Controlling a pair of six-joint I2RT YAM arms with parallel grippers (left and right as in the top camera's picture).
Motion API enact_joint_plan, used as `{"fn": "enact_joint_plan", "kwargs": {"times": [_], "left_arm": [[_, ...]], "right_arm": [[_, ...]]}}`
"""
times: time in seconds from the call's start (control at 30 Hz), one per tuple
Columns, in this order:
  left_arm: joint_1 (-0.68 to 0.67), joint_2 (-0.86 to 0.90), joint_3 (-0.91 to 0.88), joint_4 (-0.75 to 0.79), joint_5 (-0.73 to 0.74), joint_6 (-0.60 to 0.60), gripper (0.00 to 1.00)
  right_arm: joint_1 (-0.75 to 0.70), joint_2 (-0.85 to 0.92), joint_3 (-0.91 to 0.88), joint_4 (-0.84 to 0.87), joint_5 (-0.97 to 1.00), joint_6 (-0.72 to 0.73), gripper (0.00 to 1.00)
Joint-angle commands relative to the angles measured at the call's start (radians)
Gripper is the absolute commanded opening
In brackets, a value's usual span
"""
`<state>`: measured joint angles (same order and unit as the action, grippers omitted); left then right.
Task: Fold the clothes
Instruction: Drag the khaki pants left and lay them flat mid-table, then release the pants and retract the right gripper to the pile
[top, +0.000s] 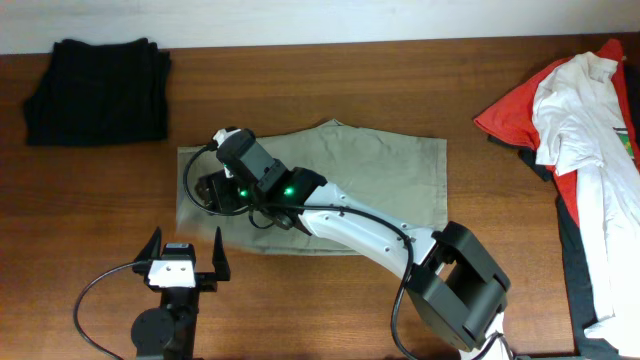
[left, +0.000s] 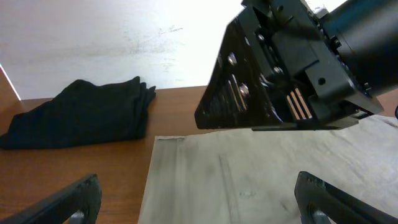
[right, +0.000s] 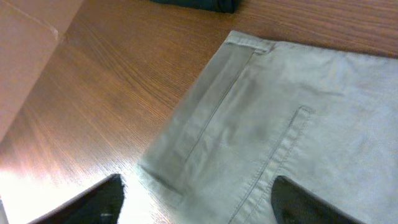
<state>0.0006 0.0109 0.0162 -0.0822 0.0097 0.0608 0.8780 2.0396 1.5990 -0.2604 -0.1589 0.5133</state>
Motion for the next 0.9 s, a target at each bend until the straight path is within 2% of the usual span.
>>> {"fn": "enact_joint_plan", "kwargs": {"times": [0.0,0.13,0.4,0.5,0.57,0.67,0.87], "left_arm": [[0.004,-0.004,-0.008,0.000,-0.006,0.012,0.99],[0.004,-0.004,-0.008,0.000,-0.006,0.012,0.99],[0.004,-0.004,-0.008,0.000,-0.006,0.012,0.99],[0.004,-0.004,-0.008,0.000,-0.007,0.012,0.99],[0.004,-0.004,-0.008,0.000,-0.006,0.012,0.99],[0.004,-0.004,-0.008,0.000,-0.006,0.012,0.99],[0.004,-0.004,-0.008,0.000,-0.006,0.012,0.99]], "right_arm": [[-0.031,-0.034,0.017,-0.008,-0.005,-0.011,0.89],[-0.144,-0.090,0.017,-0.106,0.063,-0.015,0.99],[-0.522,-0.153,0.017,-0.423,0.058,-0.049,0.99],[-0.646,-0.152,0.016,-0.620,0.076,-0.220,0.99],[-0.712,-0.151,0.014,-0.721,0.125,-0.244,0.99],[-0.811,-0.150,-0.008,-0.793,0.164,-0.253,0.99],[-0.906,-0.122,-0.120,-0.757,0.117,-0.255,0.99]]}}
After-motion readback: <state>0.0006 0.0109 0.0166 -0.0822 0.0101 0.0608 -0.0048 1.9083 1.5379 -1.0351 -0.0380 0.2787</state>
